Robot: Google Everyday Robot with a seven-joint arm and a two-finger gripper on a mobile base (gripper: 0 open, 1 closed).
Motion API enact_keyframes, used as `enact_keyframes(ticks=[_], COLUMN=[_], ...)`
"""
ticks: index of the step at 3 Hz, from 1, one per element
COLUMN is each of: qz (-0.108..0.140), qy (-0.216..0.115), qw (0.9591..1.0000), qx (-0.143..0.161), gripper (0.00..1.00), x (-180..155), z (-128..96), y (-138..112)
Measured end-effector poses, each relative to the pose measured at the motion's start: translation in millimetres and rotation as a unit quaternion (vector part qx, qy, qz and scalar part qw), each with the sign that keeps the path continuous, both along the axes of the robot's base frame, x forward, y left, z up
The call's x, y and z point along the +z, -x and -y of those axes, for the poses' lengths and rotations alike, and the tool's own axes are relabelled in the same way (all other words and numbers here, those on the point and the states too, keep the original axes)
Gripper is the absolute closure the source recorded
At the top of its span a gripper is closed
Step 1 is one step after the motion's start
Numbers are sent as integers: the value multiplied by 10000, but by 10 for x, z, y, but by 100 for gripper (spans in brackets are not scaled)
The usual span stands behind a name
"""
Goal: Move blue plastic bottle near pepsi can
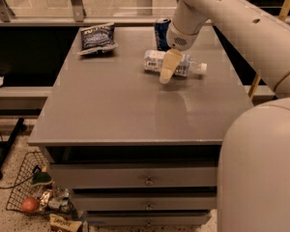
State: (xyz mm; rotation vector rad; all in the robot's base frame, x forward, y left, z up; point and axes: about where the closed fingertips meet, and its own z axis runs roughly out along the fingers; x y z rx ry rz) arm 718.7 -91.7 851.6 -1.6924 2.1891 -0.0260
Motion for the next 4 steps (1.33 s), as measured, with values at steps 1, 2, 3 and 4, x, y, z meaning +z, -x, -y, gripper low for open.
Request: enact_keyframes(ticks=[1, 2, 3, 4], qz=[-83, -81, 51, 231], qy=[-31, -71, -88, -79], qw=[9993, 9955, 9909, 9861], qx=[-368, -946, -1343, -1642], gripper=[0, 0, 0, 0], x=[-45, -55, 54, 234], z=[326, 806, 1140, 1413], y=[20, 72, 106, 142])
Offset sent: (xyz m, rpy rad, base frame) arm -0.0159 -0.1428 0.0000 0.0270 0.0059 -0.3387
